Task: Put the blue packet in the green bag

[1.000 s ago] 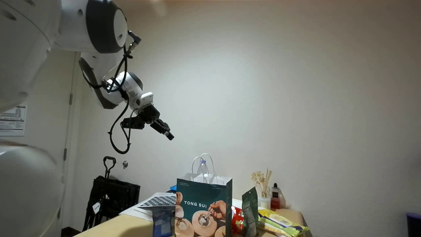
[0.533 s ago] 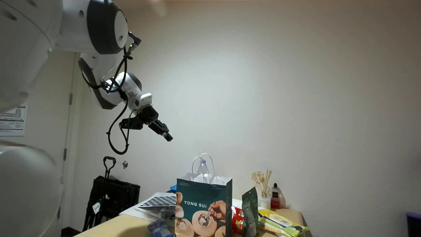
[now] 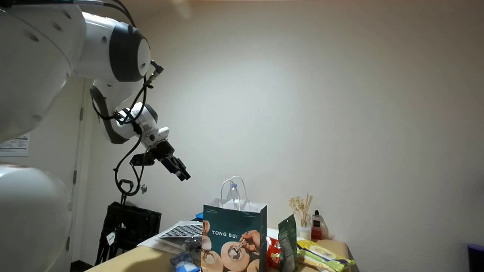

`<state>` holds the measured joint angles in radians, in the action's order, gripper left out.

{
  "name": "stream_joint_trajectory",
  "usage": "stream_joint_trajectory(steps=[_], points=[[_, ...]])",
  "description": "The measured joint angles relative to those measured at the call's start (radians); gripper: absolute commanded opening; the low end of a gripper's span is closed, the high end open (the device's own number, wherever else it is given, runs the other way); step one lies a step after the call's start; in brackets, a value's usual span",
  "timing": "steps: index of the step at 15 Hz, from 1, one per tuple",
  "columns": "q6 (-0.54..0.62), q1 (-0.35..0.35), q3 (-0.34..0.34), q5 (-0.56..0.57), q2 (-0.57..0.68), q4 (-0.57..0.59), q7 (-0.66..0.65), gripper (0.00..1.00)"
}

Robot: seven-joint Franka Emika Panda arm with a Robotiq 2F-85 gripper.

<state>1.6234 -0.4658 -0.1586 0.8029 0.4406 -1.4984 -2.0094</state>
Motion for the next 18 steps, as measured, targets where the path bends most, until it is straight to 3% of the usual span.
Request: stream_joint_trajectory(steps=[1, 4, 5, 7, 12, 16, 18], points=[[0.001, -0.001, 0.0, 0.001, 0.006, 0.0, 0.0, 0.77], [0.001, -0.001, 0.0, 0.002, 0.005, 0.001, 0.001, 0.78], [0.001, -0.001, 0.0, 0.002, 0.005, 0.001, 0.001, 0.94], [0.001, -0.001, -0.002, -0.001, 0.007, 0.002, 0.002, 1.0], [0.034, -0.004, -0.03, -0.105, 0.149, 0.056, 0.094, 1.0], [0.034, -0.019, -0.025, -0.194, 0.362, 0.189, 0.215, 1.0], [-0.033, -0.03, -0.003, -0.245, 0.453, 0.276, 0.28, 1.0]])
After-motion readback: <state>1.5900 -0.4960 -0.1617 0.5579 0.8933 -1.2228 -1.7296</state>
